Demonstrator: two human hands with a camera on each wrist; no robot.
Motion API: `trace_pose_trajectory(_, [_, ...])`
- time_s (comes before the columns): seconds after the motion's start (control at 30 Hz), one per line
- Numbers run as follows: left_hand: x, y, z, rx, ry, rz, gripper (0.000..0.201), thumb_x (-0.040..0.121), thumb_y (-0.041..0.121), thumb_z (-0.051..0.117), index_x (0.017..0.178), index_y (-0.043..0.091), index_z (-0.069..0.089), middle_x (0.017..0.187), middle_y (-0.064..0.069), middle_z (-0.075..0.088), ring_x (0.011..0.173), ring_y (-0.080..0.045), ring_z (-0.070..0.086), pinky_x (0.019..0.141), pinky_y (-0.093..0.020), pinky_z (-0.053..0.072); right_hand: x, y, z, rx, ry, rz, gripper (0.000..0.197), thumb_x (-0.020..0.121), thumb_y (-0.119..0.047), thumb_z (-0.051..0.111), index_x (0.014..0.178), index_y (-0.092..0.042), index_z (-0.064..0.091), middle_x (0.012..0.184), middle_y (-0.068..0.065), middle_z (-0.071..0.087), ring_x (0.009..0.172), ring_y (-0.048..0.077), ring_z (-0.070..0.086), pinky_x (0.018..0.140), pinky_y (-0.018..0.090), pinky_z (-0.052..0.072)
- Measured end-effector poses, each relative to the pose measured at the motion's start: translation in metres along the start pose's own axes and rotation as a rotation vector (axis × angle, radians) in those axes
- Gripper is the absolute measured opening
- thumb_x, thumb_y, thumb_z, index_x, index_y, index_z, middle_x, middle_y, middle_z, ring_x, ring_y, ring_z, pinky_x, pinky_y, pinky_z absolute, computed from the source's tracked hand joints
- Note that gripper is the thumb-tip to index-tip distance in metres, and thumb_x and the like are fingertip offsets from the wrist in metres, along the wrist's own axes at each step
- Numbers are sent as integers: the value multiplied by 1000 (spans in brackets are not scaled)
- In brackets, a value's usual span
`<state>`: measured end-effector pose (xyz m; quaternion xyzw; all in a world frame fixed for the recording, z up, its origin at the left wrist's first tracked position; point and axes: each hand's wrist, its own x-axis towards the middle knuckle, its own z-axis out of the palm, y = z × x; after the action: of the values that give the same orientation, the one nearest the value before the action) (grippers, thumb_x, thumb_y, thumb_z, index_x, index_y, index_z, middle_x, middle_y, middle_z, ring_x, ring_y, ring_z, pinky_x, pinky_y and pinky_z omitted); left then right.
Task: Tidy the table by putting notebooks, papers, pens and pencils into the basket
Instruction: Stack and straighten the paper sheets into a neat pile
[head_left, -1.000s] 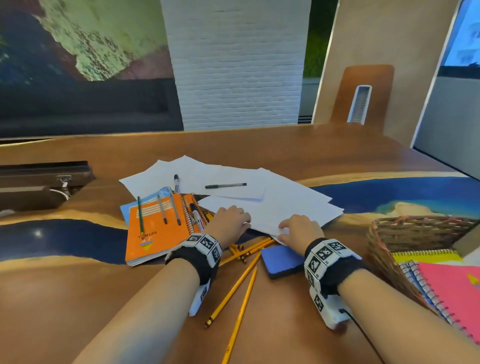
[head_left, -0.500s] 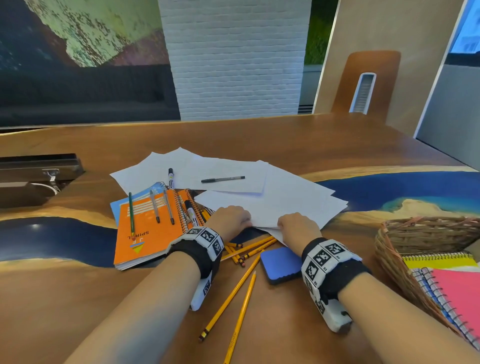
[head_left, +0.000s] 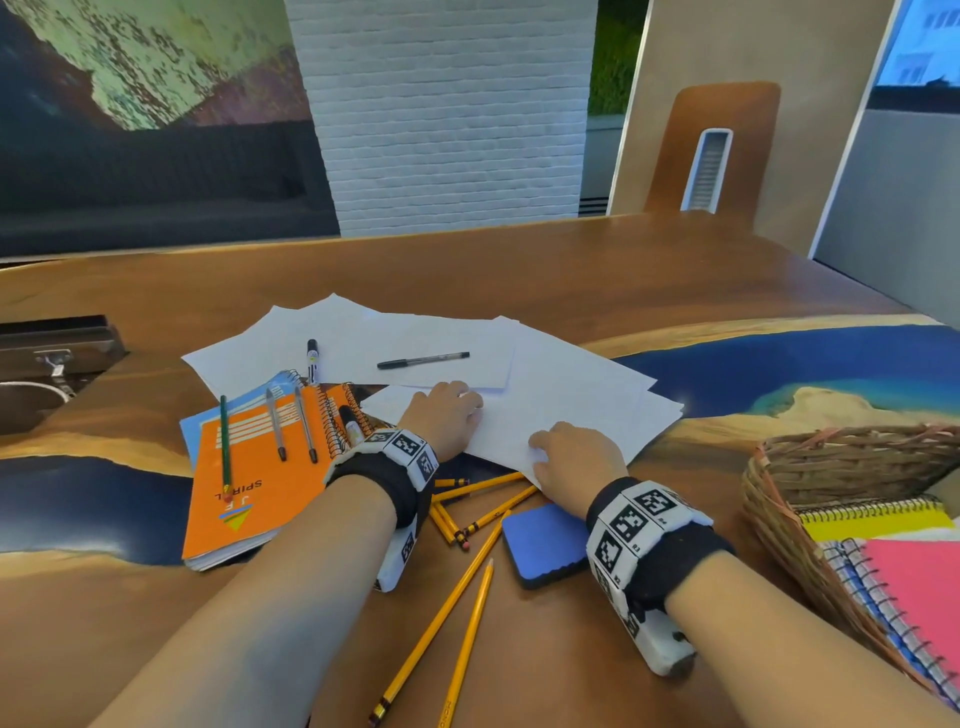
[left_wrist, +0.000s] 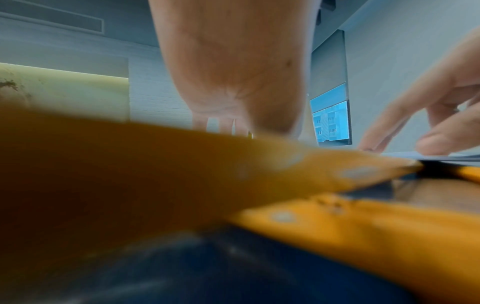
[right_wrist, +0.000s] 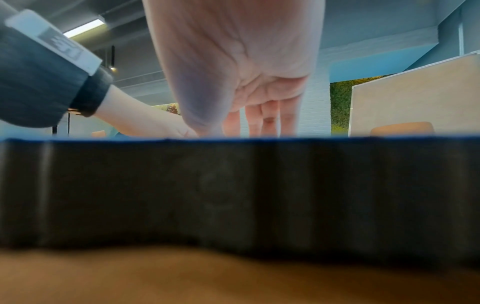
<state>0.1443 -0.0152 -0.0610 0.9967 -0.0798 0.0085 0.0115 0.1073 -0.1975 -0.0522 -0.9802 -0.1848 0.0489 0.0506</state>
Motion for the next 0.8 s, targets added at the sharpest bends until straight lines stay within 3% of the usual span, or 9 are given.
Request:
trace_pose_trajectory(0.13, [16, 1, -3, -1, -150, -31, 42, 103, 35, 23, 140, 22, 40, 157, -3, 18, 144, -22, 15, 111, -46, 22, 5, -1, 1, -61, -39, 4, 45, 97, -45, 37, 135, -22, 45, 134, 7, 40, 126, 26, 38, 100, 40, 34])
trace_pose_trajectory(0.27, [27, 2, -4, -22, -249, -71, 50, 101, 46, 20, 145, 25, 33, 160, 2, 5, 146, -20, 2, 115, -51, 13, 8, -1, 1, -55, -34, 17, 46, 96, -45, 38, 134, -22, 45, 135, 6, 39, 125, 27, 39, 102, 43, 33])
trace_pose_trajectory(0.5, [31, 2, -1, 6, -252, -108, 53, 103, 37, 20, 149, 11, 19, 158, 1, 14, 144, -19, 14, 114, -55, 12, 9, -1, 2, -12, 17, 18, 40, 100, -36, 31, 131, -19, 48, 130, 7, 44, 120, 26, 44, 97, 39, 35])
trace_pose_trajectory(0.6, [26, 6, -7, 9, -146, -71, 48, 101, 20, 32, 148, 10, 21, 157, -4, 18, 142, -20, 22, 115, -49, 14, 9, -1, 1, -9, 28, 18, 37, 99, -31, 32, 129, -18, 50, 128, 8, 46, 118, 26, 46, 95, 38, 36])
trace_pose_trajectory(0.67, [22, 10, -9, -27, 41, -8, 44, 97, 9, 38, 142, 12, 34, 150, -4, 33, 137, -21, 32, 112, -42, 21, 9, 0, -1, 11, 32, 32, 36, 99, -29, 33, 128, -17, 50, 128, 8, 47, 118, 26, 47, 96, 37, 36])
trace_pose_trajectory(0.8, [7, 17, -10, -168, 364, 113, 31, 93, -1, 42, 120, 9, 54, 122, -7, 57, 116, -25, 50, 94, -32, 33, 10, 0, -1, 106, 39, 87, 37, 97, -30, 38, 129, -15, 49, 129, 8, 47, 120, 26, 46, 98, 38, 35])
